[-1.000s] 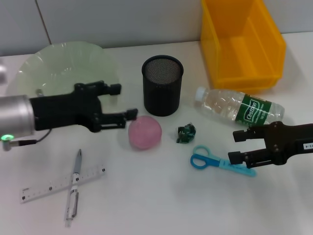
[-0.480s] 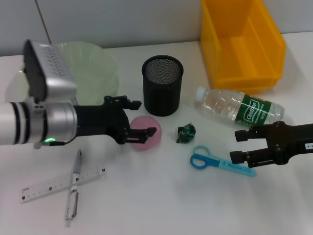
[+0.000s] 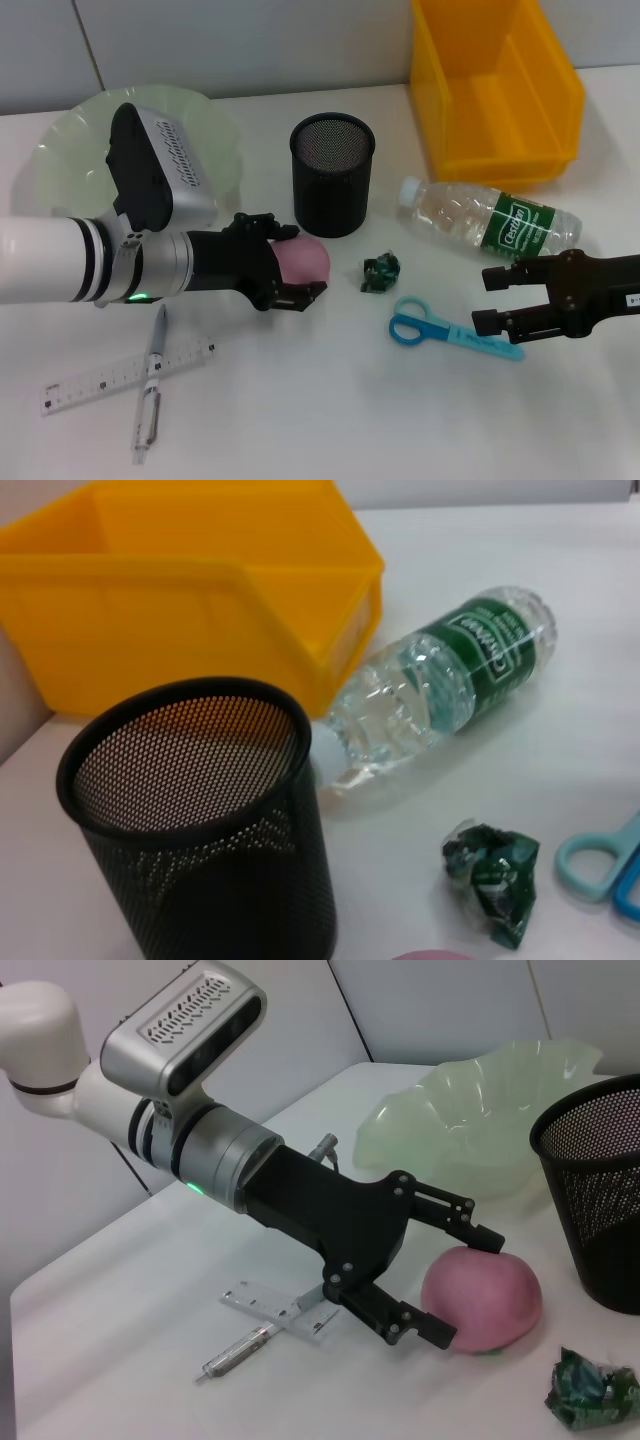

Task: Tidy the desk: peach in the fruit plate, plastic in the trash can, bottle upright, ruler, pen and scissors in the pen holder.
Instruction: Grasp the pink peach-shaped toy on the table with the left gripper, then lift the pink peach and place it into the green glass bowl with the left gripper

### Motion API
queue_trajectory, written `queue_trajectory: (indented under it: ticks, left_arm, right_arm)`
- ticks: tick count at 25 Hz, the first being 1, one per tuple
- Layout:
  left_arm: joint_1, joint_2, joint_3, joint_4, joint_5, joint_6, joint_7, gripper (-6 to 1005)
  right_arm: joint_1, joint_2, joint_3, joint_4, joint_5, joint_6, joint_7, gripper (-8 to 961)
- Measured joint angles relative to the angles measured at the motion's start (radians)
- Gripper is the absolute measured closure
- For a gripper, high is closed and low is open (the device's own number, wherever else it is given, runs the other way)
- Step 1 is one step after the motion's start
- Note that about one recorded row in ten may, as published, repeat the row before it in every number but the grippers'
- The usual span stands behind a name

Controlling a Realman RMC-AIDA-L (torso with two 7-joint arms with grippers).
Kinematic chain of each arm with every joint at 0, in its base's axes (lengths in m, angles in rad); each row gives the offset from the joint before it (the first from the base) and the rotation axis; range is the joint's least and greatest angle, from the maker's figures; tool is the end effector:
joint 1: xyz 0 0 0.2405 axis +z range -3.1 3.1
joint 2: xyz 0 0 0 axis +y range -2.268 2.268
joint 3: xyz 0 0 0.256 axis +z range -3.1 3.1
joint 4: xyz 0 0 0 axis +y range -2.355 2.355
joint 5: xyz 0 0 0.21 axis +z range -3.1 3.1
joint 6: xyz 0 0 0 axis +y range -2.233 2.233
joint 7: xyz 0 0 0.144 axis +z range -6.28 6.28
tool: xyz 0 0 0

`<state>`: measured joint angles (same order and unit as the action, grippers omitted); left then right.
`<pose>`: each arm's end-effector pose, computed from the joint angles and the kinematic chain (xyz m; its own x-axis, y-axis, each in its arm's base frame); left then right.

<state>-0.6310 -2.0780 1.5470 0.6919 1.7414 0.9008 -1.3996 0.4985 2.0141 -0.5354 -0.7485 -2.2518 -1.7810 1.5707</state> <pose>-0.2045 0.3710 -0.0953 0.9886 0.0889 0.1215 0.1230 -0.9422 -0.3116 0.2942 0.3007 0.0425 0.7539 -0.5368 -0.3789 -0.5872 -0.8092 -0.0219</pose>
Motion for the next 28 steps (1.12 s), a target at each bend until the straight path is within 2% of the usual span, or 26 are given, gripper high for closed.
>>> queue_trajectory:
  ticks: [9,15,19,21,23,26,28]
  left_arm:
    - [0.008,0.002,0.010,0.008,0.011,-0.047,-0.001,200]
    - [0.017,0.006,0.008,0.027,0.005,-0.045,-0.017,417]
    - [0.071,0.012,-0.021,0.144,0.009,0.044,-0.091,584]
    - [0.071,0.012,-0.021,0.144,0.009,0.044,-0.091,597]
    - [0.139,0.015,-0.145,0.295,0.011,0.179,-0.152,609]
    - [0.186,0.010,-0.236,0.386,0.002,0.206,-0.165,627]
    - [0.198,0.009,-0.257,0.405,0.001,0.178,-0.162,636]
  right_arm:
    - [0.000,0.000,0.002,-0.001,0.000,0.000,0.000,129]
    - [0.000,0.000,0.007,-0.002,0.000,0.000,0.000,133]
    - [0.000,-0.001,0.013,-0.003,0.000,0.000,0.000,135]
    - [0.000,-0.002,0.014,-0.002,0.000,0.000,0.000,136]
    - [0.000,-0.002,0.014,-0.002,0.000,0.000,0.000,137]
    - [0.002,-0.002,0.014,-0.002,0.000,0.000,0.000,139]
    - [0.003,-0.002,0.014,-0.002,0.000,0.000,0.000,140]
